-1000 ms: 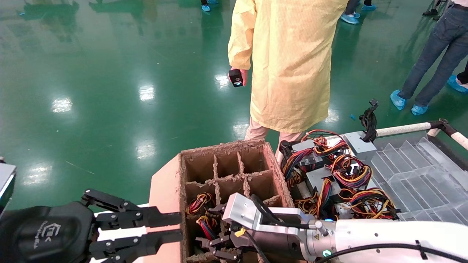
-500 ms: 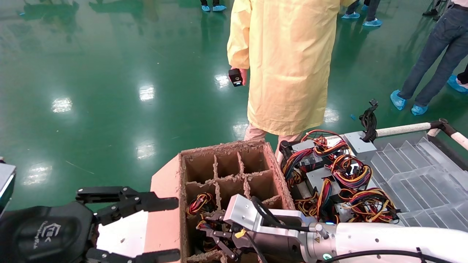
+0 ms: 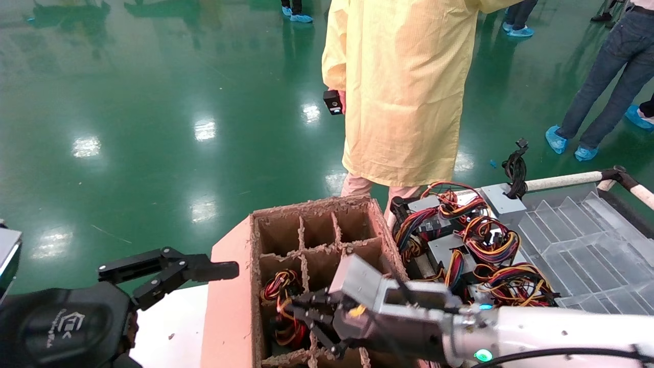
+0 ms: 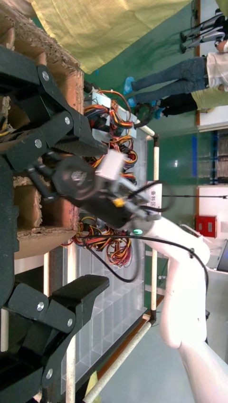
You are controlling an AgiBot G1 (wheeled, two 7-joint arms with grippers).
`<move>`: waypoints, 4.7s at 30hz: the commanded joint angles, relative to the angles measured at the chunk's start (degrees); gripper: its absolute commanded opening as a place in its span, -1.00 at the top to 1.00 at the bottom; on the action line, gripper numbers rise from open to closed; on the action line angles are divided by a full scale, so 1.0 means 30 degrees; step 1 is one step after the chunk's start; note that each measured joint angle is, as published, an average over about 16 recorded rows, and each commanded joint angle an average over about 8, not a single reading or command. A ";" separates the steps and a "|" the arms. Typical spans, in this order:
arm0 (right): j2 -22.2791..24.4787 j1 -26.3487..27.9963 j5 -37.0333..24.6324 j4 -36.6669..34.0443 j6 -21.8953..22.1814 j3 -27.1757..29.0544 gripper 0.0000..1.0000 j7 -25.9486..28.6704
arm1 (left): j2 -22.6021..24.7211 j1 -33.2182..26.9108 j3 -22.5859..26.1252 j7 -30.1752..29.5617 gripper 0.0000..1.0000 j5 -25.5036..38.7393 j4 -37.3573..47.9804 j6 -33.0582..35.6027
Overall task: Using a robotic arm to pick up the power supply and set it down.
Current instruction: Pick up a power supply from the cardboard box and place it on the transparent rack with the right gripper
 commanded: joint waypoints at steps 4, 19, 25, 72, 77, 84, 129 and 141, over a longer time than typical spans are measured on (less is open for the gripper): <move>0.0732 0.0203 0.1765 0.0271 -0.0366 0.1057 1.00 0.0123 | -0.0001 0.0000 0.0002 0.0001 -1.00 -0.0001 0.0000 -0.0001; 0.3714 0.4712 0.5650 -0.0718 -0.2883 0.4383 1.00 -0.0078 | -0.0002 -0.0002 0.0006 0.0003 -1.00 -0.0004 0.0000 -0.0002; 0.4874 0.7511 0.5305 -0.3122 -0.4238 0.4808 1.00 -0.0776 | -0.0003 -0.0002 0.0008 0.0004 -1.00 -0.0005 0.0000 -0.0003; 0.6689 1.0566 0.3544 -2.3640 -0.6975 0.5346 1.00 -1.1600 | -0.0009 -0.0006 0.0023 0.0011 -1.00 -0.0015 0.0000 -0.0009; 0.6250 1.0180 0.3650 -2.4386 -0.6925 0.5406 1.00 -1.1825 | -0.0009 -0.0006 0.0024 0.0012 -1.00 -0.0016 0.0000 -0.0010; 0.5816 0.9153 0.4528 -2.5683 -0.6700 0.6011 1.00 -1.2092 | -0.0010 -0.0007 0.0026 0.0013 -1.00 -0.0018 0.0000 -0.0010; 0.4076 0.2444 1.3013 -2.6109 -0.5450 1.1843 1.00 -1.2328 | -0.0015 -0.0010 0.0040 0.0020 -1.00 -0.0027 0.0000 -0.0016; 0.3333 0.1709 1.2871 -2.5761 -0.6557 1.1760 1.00 -1.1920 | -0.0017 -0.0011 0.0044 0.0022 -1.00 -0.0029 0.0000 -0.0017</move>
